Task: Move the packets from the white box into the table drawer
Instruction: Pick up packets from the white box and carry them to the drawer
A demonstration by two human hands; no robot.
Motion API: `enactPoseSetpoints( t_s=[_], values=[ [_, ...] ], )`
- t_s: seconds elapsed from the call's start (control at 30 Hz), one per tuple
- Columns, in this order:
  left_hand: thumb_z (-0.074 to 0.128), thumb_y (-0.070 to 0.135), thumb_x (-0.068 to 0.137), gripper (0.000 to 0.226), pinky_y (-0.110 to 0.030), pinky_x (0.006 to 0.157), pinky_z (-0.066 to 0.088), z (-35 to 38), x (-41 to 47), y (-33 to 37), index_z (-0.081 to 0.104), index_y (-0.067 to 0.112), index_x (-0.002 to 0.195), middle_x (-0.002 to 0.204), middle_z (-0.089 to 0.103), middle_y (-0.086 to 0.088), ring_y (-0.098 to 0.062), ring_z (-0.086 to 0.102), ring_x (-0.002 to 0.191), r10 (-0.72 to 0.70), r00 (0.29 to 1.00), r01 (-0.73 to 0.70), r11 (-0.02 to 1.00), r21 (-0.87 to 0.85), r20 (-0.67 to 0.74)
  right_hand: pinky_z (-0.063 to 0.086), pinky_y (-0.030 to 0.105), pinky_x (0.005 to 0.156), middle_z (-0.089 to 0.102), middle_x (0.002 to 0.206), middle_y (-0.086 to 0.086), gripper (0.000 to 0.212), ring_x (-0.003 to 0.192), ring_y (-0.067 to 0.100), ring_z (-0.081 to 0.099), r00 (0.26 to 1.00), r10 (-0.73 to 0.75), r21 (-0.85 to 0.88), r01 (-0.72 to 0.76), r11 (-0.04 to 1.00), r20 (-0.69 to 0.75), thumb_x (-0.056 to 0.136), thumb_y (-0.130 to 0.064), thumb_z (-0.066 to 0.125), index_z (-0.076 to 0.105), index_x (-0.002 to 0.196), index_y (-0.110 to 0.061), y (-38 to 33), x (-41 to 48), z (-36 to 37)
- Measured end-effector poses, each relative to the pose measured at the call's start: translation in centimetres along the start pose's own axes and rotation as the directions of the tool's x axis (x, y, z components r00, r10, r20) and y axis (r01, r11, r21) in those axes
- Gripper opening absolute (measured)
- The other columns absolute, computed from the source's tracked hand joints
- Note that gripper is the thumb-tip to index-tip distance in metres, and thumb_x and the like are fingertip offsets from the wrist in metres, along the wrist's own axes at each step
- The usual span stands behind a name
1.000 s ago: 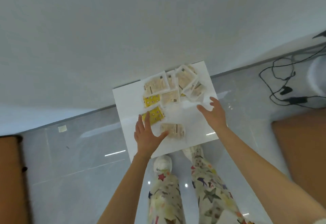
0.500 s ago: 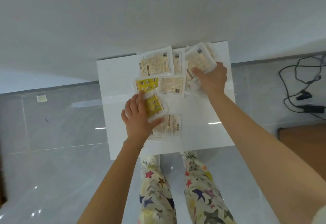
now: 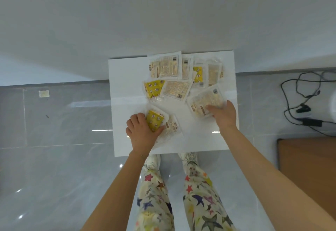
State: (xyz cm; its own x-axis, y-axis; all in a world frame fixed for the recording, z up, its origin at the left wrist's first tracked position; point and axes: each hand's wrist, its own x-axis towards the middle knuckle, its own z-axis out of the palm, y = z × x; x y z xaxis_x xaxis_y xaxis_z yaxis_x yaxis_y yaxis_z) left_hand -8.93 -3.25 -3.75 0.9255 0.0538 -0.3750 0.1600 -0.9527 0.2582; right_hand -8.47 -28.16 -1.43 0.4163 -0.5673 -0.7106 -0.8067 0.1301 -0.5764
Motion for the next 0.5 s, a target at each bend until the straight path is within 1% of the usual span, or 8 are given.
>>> enactPoseSetpoints(
  t_s=[0.07, 0.13, 0.23, 0.3, 0.37, 0.4, 0.43, 0.5],
  values=[
    [0.081, 0.064, 0.053, 0.081, -0.044, 0.07, 0.045, 0.4, -0.9, 0.2, 0.051, 0.002, 0.096, 0.099, 0.052, -0.017, -0.036, 0.052, 0.088, 0.045, 0.999, -0.045, 0.999, -0.011, -0.025, 0.055, 0.035, 0.081, 0.061, 0.101, 0.003, 0.037, 0.095, 0.024, 0.062, 1.0, 0.011, 0.018, -0.011, 1.0, 0.004, 0.076, -0.007, 0.074, 0.056, 0.109, -0.008, 0.4, -0.2, 0.5],
    [0.075, 0.066, 0.056, 0.078, -0.043, 0.069, 0.046, 0.8, -1.7, 0.3, 0.049, 0.003, 0.096, 0.104, 0.053, -0.016, -0.035, 0.053, 0.09, 0.103, 0.994, -0.103, 0.995, 0.016, -0.039, 0.054, 0.033, 0.08, 0.061, 0.106, 0.004, 0.04, 0.096, 0.023, 0.06, 1.0, 0.016, 0.052, -0.015, 0.999, -0.015, 0.078, -0.008, 0.073, 0.055, 0.114, -0.008, 0.2, -0.1, 1.0],
    [0.077, 0.058, 0.06, 0.068, -0.043, 0.072, 0.047, 1.4, -2.7, 0.4, 0.05, 0.007, 0.097, 0.114, 0.054, -0.014, -0.035, 0.054, 0.097, 0.165, 0.986, -0.163, 0.984, 0.072, -0.016, 0.057, 0.036, 0.081, 0.065, 0.109, 0.006, 0.044, 0.097, 0.022, 0.064, 0.999, 0.003, 0.113, 0.001, 0.994, -0.037, 0.076, -0.014, 0.077, 0.057, 0.115, -0.008, -0.3, 0.3, 1.8],
    [0.084, 0.049, 0.061, 0.068, -0.043, 0.073, 0.046, 1.7, -3.1, 0.7, 0.051, 0.009, 0.105, 0.115, 0.054, -0.013, -0.035, 0.053, 0.1, 0.153, 0.988, -0.153, 0.988, 0.032, -0.005, 0.057, 0.026, 0.071, 0.066, 0.107, 0.004, 0.041, 0.095, 0.019, 0.065, 0.997, -0.034, 0.129, 0.042, 0.991, -0.062, 0.077, -0.013, 0.076, 0.059, 0.113, -0.008, -1.0, 0.5, 2.3],
    [0.086, 0.043, 0.063, 0.076, -0.043, 0.078, 0.044, 1.5, -3.2, 1.2, 0.05, 0.008, 0.12, 0.116, 0.054, -0.012, -0.034, 0.051, 0.104, 0.067, 0.997, -0.065, 0.997, -0.051, 0.039, 0.053, 0.018, 0.065, 0.063, 0.105, 0.0, 0.038, 0.093, 0.015, 0.063, 0.994, -0.064, 0.159, 0.077, 0.984, -0.086, 0.08, -0.01, 0.073, 0.057, 0.114, -0.01, -2.3, 0.8, 2.7],
    [0.084, 0.043, 0.065, 0.079, -0.043, 0.082, 0.043, 1.3, -3.1, 1.5, 0.048, 0.009, 0.127, 0.118, 0.052, -0.011, -0.033, 0.049, 0.108, 0.001, 0.996, 0.007, 0.996, -0.086, 0.087, 0.055, 0.02, 0.068, 0.062, 0.106, -0.001, 0.039, 0.094, 0.015, 0.062, 0.995, -0.057, 0.182, 0.072, 0.981, -0.086, 0.08, -0.009, 0.073, 0.055, 0.115, -0.011, -2.9, 1.1, 3.0],
    [0.083, 0.044, 0.068, 0.08, -0.041, 0.084, 0.041, 1.2, -2.9, 1.6, 0.046, 0.01, 0.129, 0.119, 0.05, -0.009, -0.031, 0.046, 0.11, -0.059, 0.988, 0.074, 0.992, -0.106, 0.14, 0.057, 0.027, 0.074, 0.062, 0.107, 0.0, 0.041, 0.095, 0.016, 0.063, 0.997, -0.03, 0.219, 0.046, 0.975, -0.072, 0.08, -0.008, 0.073, 0.055, 0.116, -0.012, -3.6, 1.6, 3.2],
    [0.08, 0.044, 0.071, 0.069, -0.037, 0.083, 0.041, 1.0, -2.5, 1.6, 0.048, 0.011, 0.123, 0.116, 0.048, -0.008, -0.028, 0.046, 0.107, -0.081, 0.976, 0.106, 0.988, -0.114, 0.202, 0.058, 0.04, 0.081, 0.064, 0.106, 0.002, 0.038, 0.096, 0.021, 0.064, 0.998, 0.056, 0.285, -0.049, 0.957, -0.019, 0.079, -0.006, 0.074, 0.057, 0.113, -0.013, -4.6, 2.2, 3.5]
  ],
)
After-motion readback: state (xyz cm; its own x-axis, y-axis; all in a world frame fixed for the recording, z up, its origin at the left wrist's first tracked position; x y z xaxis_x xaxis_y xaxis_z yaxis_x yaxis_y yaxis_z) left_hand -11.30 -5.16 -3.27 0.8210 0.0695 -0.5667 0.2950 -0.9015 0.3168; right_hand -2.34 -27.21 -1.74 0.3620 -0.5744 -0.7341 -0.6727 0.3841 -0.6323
